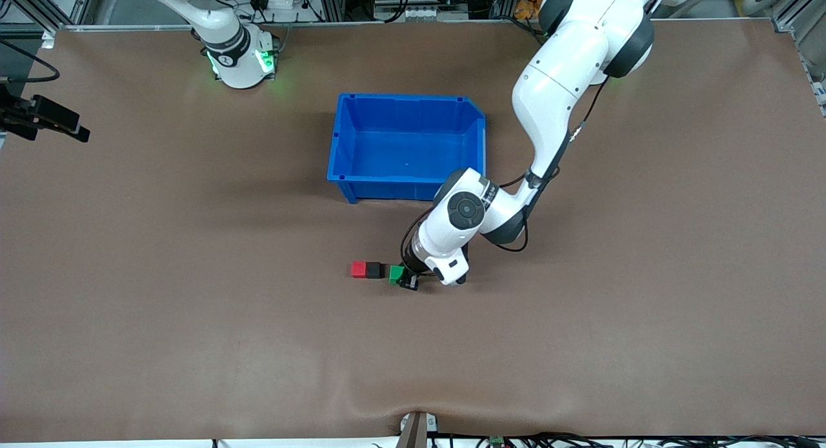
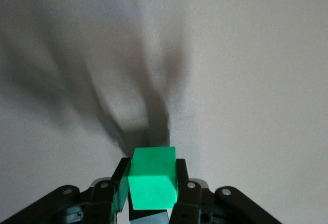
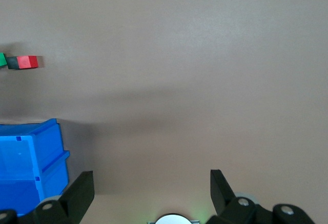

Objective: Attach green and red cubes to black cube
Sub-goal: 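Lower the green cube against the black cube and adjust with the left gripper, then open the left gripper and lift it away from the cubes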

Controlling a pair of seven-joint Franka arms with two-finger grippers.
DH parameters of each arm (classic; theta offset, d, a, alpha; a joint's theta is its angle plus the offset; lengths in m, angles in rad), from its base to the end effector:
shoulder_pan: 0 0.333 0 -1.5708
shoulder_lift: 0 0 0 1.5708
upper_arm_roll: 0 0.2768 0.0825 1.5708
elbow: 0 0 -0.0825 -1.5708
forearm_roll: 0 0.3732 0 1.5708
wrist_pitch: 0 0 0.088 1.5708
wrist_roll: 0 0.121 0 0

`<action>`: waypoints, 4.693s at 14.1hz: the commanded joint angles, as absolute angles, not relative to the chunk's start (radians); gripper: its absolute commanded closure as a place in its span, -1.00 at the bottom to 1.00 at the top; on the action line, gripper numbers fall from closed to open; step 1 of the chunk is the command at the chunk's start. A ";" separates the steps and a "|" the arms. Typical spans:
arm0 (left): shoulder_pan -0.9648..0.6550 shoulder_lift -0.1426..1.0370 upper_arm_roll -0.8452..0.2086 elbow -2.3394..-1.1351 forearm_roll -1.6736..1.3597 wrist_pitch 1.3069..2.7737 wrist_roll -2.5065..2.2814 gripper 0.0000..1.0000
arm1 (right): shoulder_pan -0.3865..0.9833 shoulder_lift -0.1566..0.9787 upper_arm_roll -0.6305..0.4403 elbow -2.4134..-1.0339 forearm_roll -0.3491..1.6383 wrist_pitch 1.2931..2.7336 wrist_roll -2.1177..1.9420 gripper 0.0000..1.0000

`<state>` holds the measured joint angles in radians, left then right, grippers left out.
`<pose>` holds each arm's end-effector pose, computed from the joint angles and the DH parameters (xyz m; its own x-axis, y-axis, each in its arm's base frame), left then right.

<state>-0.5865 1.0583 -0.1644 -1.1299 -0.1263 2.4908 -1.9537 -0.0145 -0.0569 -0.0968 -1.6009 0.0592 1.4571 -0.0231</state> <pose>0.5775 -0.4867 0.1650 0.1915 0.9240 -0.3309 0.9753 -0.1414 0.1697 0.5122 -0.0508 0.5785 0.9931 -0.0804 -0.0853 -0.0862 -0.9940 -0.0666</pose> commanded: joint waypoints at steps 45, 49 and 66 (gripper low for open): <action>-0.591 1.026 -0.126 -1.104 -0.150 2.279 -1.980 1.00 | -0.017 -0.054 -0.091 -1.574 0.057 1.440 -0.006 -1.00; -0.586 1.008 -0.124 -1.104 -0.135 2.254 -1.971 -1.00 | -0.017 -0.054 -0.091 -1.574 0.057 1.440 -0.006 -1.00; -0.250 0.569 -0.126 -1.112 -0.137 1.774 -1.340 -1.00 | -0.015 -0.054 -0.091 -1.574 0.057 1.440 -0.006 -1.00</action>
<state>-0.2830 0.6316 -0.1241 -1.0764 -0.1263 1.8148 -1.4101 -0.0143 -0.0563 -0.0954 -1.5896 0.0592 1.4556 -0.0225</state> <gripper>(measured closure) 0.000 0.000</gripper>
